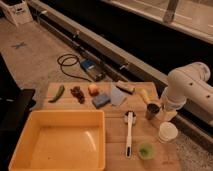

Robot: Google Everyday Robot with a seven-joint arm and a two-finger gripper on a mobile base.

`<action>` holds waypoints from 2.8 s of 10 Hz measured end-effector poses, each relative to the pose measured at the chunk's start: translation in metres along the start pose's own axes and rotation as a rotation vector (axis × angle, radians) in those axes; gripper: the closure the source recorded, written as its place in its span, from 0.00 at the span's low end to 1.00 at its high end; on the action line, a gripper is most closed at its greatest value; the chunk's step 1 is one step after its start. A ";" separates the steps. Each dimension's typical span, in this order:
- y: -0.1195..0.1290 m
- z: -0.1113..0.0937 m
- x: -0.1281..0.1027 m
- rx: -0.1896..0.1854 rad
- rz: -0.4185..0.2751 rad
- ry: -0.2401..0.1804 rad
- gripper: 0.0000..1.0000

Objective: Place pepper in paper cup

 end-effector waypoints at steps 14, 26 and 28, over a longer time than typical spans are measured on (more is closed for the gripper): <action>-0.091 -0.040 -0.140 0.165 -0.379 0.051 0.35; -0.090 -0.027 -0.231 0.219 -0.579 -0.059 0.35; -0.094 -0.022 -0.266 0.237 -0.632 -0.073 0.35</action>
